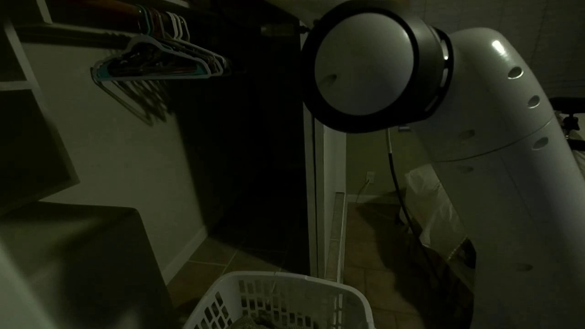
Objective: Put the packet on top of the shelves
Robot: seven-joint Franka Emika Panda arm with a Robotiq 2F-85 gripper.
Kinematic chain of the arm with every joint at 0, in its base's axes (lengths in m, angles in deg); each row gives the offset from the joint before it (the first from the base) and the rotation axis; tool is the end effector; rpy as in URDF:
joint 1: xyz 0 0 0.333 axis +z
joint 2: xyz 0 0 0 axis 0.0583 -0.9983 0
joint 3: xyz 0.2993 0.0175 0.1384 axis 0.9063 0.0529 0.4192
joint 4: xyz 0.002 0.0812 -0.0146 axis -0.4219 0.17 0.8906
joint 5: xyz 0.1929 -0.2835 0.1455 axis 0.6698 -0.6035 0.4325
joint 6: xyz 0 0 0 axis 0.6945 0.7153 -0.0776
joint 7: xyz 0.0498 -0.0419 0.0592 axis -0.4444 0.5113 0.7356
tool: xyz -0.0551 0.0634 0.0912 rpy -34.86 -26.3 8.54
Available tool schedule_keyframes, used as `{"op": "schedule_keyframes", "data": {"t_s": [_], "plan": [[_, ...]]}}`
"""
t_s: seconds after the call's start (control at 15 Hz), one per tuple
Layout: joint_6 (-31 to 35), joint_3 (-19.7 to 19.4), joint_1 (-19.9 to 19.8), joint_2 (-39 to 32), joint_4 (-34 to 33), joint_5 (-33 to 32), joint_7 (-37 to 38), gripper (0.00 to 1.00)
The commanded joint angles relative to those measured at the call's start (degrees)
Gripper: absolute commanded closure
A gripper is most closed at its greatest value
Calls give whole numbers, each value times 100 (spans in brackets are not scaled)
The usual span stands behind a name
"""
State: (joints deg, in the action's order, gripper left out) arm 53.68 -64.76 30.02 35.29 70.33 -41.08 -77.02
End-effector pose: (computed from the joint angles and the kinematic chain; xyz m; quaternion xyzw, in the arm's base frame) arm 0.4794 0.4317 0.8825 -0.6198 -0.4589 -0.4970 0.3978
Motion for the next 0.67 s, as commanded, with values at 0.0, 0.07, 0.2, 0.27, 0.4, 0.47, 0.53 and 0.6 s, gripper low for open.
{"op": "schedule_keyframes", "data": {"t_s": [0.0,0.07,0.2,0.27,0.4,0.47,0.53,0.6], "plan": [[169,-39,106,-118,-265,-163,-262,0],[196,-34,97,-103,-270,-149,-313,0],[159,-57,62,1,-241,-153,-327,0],[126,-82,35,84,-228,-158,-288,0],[-85,132,14,-214,-962,-788,87,0],[-116,111,6,-162,-1010,-1027,197,0],[45,195,-124,244,-425,-1185,217,0],[-53,119,-108,262,-515,-1478,405,0]]}}
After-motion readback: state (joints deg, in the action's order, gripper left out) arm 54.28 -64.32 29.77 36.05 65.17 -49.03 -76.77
